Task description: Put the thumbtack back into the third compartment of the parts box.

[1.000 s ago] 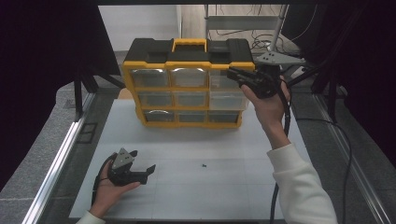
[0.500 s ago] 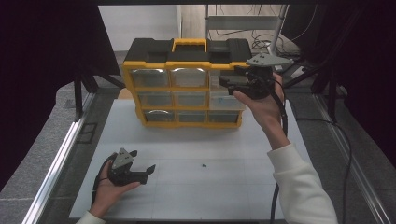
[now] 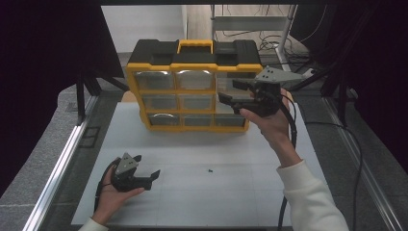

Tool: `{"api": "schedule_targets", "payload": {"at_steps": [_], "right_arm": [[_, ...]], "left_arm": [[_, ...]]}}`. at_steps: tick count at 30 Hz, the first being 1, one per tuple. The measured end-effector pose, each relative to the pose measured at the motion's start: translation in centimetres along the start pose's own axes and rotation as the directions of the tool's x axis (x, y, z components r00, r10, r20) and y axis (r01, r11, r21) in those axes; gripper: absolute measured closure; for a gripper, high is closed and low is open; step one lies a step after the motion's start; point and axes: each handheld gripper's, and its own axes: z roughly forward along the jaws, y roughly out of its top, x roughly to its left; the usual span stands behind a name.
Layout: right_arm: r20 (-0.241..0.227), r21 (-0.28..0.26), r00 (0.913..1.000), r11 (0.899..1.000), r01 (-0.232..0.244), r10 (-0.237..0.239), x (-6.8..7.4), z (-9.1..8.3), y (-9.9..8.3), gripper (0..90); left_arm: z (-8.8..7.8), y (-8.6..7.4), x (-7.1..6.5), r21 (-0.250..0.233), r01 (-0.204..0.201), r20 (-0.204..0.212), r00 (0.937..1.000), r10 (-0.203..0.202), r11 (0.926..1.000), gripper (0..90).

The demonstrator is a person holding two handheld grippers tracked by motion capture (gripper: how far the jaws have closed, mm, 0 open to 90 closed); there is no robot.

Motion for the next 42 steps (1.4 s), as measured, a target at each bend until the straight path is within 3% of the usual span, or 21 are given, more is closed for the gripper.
{"api": "schedule_targets", "payload": {"at_steps": [5,13,21,25,28,31,42], "right_arm": [[-0.049,0.016,0.9983,0.999,0.032,-0.032,1.6,-0.5,-1.4,32.3],[-0.076,0.013,0.9967,0.999,0.030,-0.029,2.6,-1.0,-3.2,32.1],[-0.088,0.071,0.9956,0.997,0.038,-0.032,3.6,-0.7,-5.8,29.4],[-0.086,0.090,0.9959,0.995,0.037,-0.029,3.7,-0.3,-6.8,26.7],[-0.056,0.110,0.9975,0.993,0.049,-0.043,3.9,0.0,-7.8,23.2],[-0.077,0.129,0.9968,0.991,0.030,-0.020,3.8,0.3,-9.0,21.9],[-0.058,0.194,0.9981,0.981,-0.008,0.019,3.0,1.1,-11.7,23.4]], "left_arm": [[0.0,0.0,-0.1,-0.001,0.000,0.002,1.0000,0.000,1.0000,10.1],[0.0,0.0,-0.1,-0.001,0.000,0.000,1.0000,0.000,1.0000,10.1],[0.0,0.0,-0.1,-0.001,0.000,0.001,1.0000,0.000,1.0000,10.2],[0.0,0.0,-0.1,-0.003,0.001,-0.001,1.0000,-0.001,1.0000,10.2],[0.0,0.0,-0.1,-0.001,0.000,-0.002,1.0000,0.000,1.0000,10.1],[0.0,0.0,-0.1,-0.001,0.000,-0.002,1.0000,0.000,1.0000,10.2],[-0.1,0.0,-0.1,-0.005,0.001,-0.003,1.0000,-0.001,1.0000,10.2]]}}
